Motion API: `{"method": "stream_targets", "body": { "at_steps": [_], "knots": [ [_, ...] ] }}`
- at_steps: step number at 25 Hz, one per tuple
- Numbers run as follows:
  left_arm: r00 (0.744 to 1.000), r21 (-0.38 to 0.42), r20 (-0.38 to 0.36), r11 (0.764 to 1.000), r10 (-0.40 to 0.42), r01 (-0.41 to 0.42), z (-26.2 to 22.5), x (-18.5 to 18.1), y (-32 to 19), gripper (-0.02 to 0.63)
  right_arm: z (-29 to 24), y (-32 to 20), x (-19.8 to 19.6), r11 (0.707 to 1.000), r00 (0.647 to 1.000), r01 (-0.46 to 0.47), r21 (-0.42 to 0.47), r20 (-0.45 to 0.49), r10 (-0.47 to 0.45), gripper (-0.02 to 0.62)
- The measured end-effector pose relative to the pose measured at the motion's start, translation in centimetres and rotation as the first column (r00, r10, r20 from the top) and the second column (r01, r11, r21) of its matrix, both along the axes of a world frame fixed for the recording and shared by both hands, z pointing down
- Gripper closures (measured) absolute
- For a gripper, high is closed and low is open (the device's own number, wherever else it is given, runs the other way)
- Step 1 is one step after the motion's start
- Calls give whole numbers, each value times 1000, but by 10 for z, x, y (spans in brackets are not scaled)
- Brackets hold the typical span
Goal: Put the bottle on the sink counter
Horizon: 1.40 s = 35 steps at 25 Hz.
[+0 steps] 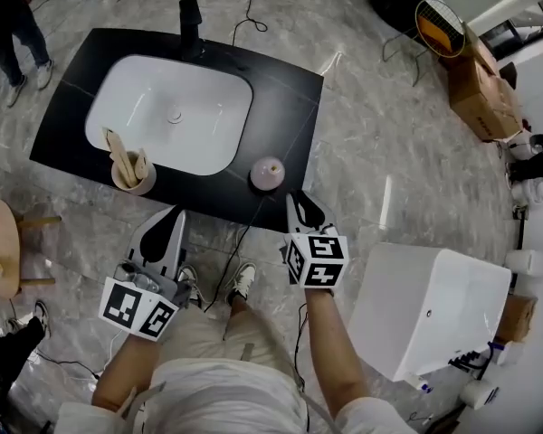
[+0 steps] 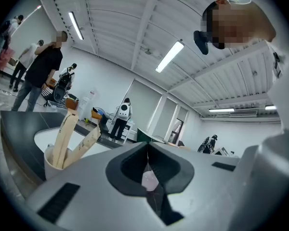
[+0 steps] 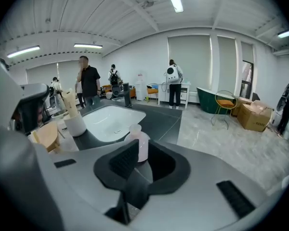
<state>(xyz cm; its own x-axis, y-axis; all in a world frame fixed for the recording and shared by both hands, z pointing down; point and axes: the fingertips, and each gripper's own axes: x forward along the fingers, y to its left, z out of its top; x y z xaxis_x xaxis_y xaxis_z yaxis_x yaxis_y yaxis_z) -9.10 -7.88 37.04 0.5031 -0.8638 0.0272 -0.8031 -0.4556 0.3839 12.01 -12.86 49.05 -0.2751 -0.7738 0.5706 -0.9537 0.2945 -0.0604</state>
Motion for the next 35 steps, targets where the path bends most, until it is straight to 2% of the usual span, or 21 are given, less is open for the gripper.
{"method": "stream_targets", "body": {
  "at_steps": [1, 3, 9, 14, 25, 35],
  "knots": [
    [1000, 3, 4, 1000, -3, 3, -4, -2, 2, 591, -5, 2, 5, 1000, 1000, -19, 8, 5, 19, 549],
    [1000, 10, 9, 1000, -8, 8, -13, -4, 6, 591, -17, 8, 14, 998, 998, -50, 23, 26, 50, 582],
    [1000, 58, 19, 998, 3, -4, -46, 0, 10, 591, -60, 21, 31, 994, 992, -85, 66, 102, 78, 586],
    [1000, 104, 26, 994, 13, -16, -73, 4, 15, 591, -115, 24, 49, 980, 984, -112, 163, 153, 87, 586],
    [999, 177, 20, 983, -45, 41, -124, -11, 21, 591, -240, 34, 46, 916, 982, -68, 395, 191, -10, 586],
    [996, 252, 24, 964, -90, 81, -167, -19, 33, 591, -299, 64, 43, 866, 978, -24, 499, 192, -84, 586]
  ]
}}
